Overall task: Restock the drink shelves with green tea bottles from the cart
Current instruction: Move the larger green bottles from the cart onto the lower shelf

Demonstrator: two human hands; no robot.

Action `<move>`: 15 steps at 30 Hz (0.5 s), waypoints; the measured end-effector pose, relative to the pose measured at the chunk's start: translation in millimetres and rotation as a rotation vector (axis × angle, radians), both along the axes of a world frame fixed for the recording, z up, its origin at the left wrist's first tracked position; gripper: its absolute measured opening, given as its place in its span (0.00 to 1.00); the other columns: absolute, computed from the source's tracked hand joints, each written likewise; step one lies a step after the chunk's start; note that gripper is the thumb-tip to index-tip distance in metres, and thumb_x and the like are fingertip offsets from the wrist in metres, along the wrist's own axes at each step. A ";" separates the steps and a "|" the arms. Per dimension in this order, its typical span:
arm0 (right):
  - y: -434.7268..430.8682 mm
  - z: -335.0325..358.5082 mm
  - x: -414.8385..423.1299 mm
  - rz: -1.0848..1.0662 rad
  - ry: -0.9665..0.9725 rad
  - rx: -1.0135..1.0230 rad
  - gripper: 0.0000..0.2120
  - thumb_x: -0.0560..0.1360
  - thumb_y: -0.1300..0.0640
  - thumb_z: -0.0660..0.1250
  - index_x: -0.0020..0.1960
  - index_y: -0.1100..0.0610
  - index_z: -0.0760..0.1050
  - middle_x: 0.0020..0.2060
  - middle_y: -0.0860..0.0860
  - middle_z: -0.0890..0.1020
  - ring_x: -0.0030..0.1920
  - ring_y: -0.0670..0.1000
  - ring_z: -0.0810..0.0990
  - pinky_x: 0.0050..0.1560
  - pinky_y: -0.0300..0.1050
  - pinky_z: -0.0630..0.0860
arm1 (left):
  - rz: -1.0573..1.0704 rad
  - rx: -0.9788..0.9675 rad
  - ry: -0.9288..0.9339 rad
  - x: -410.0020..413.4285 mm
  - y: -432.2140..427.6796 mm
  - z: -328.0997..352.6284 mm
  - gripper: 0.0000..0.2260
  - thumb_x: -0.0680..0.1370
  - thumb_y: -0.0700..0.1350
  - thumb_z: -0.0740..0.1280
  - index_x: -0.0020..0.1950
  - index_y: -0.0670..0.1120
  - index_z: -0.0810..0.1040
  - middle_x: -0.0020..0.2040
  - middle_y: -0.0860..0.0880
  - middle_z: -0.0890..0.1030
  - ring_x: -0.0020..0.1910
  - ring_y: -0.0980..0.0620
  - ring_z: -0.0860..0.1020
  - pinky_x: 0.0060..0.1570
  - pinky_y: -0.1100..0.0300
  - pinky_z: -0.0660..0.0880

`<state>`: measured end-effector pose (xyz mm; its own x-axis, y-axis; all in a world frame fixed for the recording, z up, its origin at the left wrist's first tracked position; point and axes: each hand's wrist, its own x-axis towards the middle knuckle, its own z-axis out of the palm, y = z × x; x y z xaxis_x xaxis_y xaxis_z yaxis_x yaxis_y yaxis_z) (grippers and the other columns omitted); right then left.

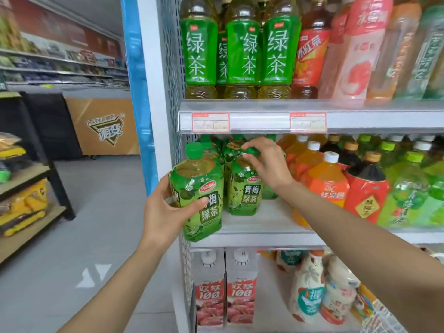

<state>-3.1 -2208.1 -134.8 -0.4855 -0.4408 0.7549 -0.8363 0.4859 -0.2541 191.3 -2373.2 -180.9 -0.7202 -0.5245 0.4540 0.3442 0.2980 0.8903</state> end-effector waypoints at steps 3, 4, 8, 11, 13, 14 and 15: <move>-14.1 1.9 -13.1 -0.016 -0.019 -0.014 0.13 0.74 0.57 0.70 0.58 0.55 0.79 0.56 0.53 0.82 0.60 0.53 0.77 0.64 0.41 0.66 | -0.008 -0.019 0.001 -1.8 3.1 -0.8 0.29 0.62 0.41 0.80 0.62 0.49 0.78 0.53 0.51 0.84 0.51 0.57 0.81 0.42 0.75 0.74; -17.9 1.6 -18.0 -0.018 -0.027 -0.021 0.13 0.74 0.57 0.70 0.59 0.55 0.79 0.56 0.53 0.82 0.59 0.53 0.77 0.63 0.40 0.66 | -0.012 -0.027 0.003 -2.6 4.2 -0.8 0.29 0.63 0.38 0.80 0.62 0.47 0.78 0.52 0.51 0.84 0.49 0.59 0.82 0.41 0.75 0.75; -30.5 1.8 -36.2 -0.021 -0.109 -0.052 0.13 0.75 0.56 0.70 0.59 0.55 0.79 0.56 0.53 0.83 0.48 0.51 0.79 0.62 0.46 0.73 | -0.023 -0.042 0.012 -7.1 8.5 -4.4 0.27 0.64 0.33 0.78 0.62 0.44 0.77 0.52 0.49 0.84 0.48 0.60 0.82 0.42 0.74 0.75; -30.7 3.9 -39.7 0.020 -0.176 -0.001 0.13 0.76 0.55 0.68 0.60 0.55 0.78 0.58 0.53 0.80 0.51 0.51 0.79 0.63 0.46 0.72 | -0.024 -0.024 0.016 -12.0 8.1 -8.0 0.30 0.62 0.39 0.80 0.62 0.45 0.77 0.53 0.49 0.84 0.52 0.55 0.82 0.46 0.69 0.77; -17.4 4.9 -30.2 0.068 -0.192 0.000 0.16 0.78 0.50 0.64 0.64 0.53 0.74 0.63 0.53 0.76 0.64 0.54 0.72 0.67 0.46 0.65 | -0.038 -0.029 0.004 -16.0 8.7 -9.6 0.32 0.60 0.43 0.82 0.63 0.46 0.77 0.54 0.50 0.84 0.54 0.53 0.82 0.50 0.61 0.80; -7.1 5.4 -20.3 0.119 -0.199 -0.018 0.20 0.78 0.46 0.63 0.67 0.53 0.72 0.66 0.53 0.73 0.68 0.53 0.68 0.68 0.47 0.62 | -0.049 -0.040 -0.003 -18.8 9.8 -9.5 0.33 0.60 0.44 0.83 0.63 0.47 0.77 0.54 0.50 0.84 0.55 0.53 0.82 0.51 0.58 0.80; 3.7 5.9 -7.4 0.199 -0.222 -0.037 0.23 0.77 0.43 0.61 0.69 0.52 0.69 0.68 0.51 0.71 0.70 0.51 0.65 0.70 0.46 0.61 | -0.058 -0.053 -0.010 -22.8 12.1 -8.5 0.32 0.60 0.45 0.83 0.63 0.48 0.78 0.54 0.51 0.84 0.55 0.53 0.82 0.51 0.57 0.80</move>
